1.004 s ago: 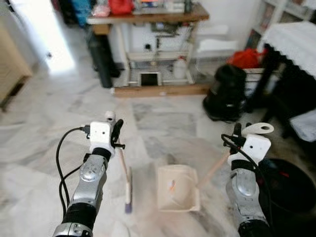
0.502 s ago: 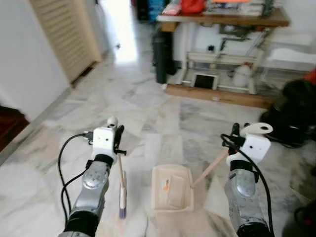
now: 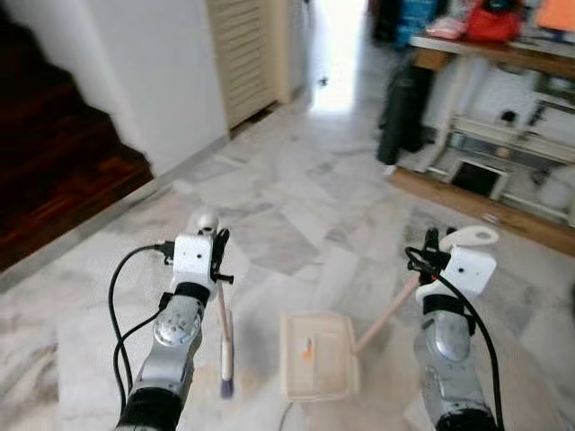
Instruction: Sweep floor
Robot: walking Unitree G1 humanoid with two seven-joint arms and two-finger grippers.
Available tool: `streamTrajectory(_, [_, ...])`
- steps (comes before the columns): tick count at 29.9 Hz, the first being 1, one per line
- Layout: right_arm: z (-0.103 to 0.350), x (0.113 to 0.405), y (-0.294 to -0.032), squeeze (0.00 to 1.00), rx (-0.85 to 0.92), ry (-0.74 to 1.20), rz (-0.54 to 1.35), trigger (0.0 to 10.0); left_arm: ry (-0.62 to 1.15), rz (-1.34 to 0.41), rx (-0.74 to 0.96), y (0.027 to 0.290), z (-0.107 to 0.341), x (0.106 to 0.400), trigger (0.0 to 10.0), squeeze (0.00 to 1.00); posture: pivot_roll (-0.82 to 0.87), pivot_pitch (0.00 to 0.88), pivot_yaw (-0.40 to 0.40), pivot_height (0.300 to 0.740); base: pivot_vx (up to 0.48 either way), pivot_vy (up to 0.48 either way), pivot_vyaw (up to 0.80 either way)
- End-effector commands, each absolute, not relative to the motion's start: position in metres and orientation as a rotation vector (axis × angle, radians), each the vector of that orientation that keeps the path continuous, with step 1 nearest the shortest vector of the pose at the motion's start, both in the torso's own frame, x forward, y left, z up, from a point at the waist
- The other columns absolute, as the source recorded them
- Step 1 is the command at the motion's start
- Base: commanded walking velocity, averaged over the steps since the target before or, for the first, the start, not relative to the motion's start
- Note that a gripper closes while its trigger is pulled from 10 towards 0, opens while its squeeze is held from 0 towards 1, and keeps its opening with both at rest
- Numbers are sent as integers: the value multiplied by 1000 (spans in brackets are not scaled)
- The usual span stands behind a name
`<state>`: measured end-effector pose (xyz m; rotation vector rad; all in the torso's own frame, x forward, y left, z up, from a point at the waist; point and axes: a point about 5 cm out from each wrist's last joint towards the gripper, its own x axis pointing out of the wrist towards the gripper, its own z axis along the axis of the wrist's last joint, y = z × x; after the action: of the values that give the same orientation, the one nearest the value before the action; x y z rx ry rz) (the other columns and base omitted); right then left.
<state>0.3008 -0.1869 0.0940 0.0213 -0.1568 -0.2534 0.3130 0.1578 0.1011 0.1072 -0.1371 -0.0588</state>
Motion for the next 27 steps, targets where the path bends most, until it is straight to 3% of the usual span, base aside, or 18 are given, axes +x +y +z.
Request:
streamTrajectory(1, [107, 303, -183, 0, 34, -216, -234, 10000, -168, -57, 111, 156, 109, 315, 10000, 0, 4, 0, -11, 740, 0, 0, 794])
streamTrajectory(6, [107, 302, -182, 0, 57, -212, -214, 10000, -166, -63, 109, 155, 109, 315, 10000, 0, 1, 0, -12, 740, 0, 65, 635])
streamTrajectory(19, [106, 302, -180, 0, 55, -205, -187, 10000, -166, -78, 108, 153, 109, 313, 10000, 0, 4, 0, -11, 740, 0, 411, 0])
streamTrajectory(27, [104, 303, -181, 0, 59, -193, -195, 10000, -170, -98, 117, 151, 110, 314, 10000, 0, 7, 0, -6, 740, 0, 422, 600])
